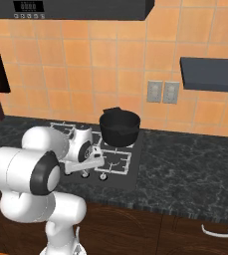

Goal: Turn off the rear right burner of the stove.

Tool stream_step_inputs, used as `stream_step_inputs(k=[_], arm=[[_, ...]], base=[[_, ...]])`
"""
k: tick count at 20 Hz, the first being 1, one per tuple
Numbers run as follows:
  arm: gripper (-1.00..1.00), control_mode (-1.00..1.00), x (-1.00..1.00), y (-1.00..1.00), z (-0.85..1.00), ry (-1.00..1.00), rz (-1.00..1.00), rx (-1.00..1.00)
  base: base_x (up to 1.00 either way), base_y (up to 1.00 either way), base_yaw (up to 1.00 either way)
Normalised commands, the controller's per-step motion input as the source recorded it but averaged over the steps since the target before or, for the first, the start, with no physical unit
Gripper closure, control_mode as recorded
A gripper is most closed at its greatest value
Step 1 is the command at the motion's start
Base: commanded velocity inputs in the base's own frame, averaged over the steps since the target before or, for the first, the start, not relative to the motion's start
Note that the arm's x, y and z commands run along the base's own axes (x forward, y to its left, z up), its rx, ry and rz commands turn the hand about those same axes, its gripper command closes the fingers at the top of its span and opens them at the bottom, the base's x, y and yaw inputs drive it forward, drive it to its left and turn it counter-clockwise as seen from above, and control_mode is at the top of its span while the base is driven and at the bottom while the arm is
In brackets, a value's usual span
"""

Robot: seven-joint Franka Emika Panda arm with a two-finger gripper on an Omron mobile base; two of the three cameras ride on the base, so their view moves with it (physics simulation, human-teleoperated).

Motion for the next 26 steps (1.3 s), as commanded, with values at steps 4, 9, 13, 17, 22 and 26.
stream_step_inputs(k=[4, 9, 13, 17, 22, 26], arm=[[1.00, -1.00, -0.26, 0.02, -0.27, 0.00, -0.27, -0.01], [1.00, -1.00, -0.28, 0.03, -0.25, 0.00, -0.27, -0.01], [1.00, -1.00, -0.28, 0.03, -0.24, 0.00, -0.28, 0.00], [1.00, -1.00, -0.29, 0.01, -0.22, 0.00, -0.27, 0.00], [1.00, -1.00, -0.28, 0.03, -0.23, 0.00, -0.29, 0.00], [1.00, -1.00, -0.26, 0.03, -0.23, 0.00, -0.30, 0.00]], base=[[0.00, 0.00, 0.00], [0.00, 0.00, 0.00], [0.00, 0.00, 0.00], [0.00, 0.00, 0.00], [0.00, 0.00, 0.00], [0.00, 0.00, 0.00]])
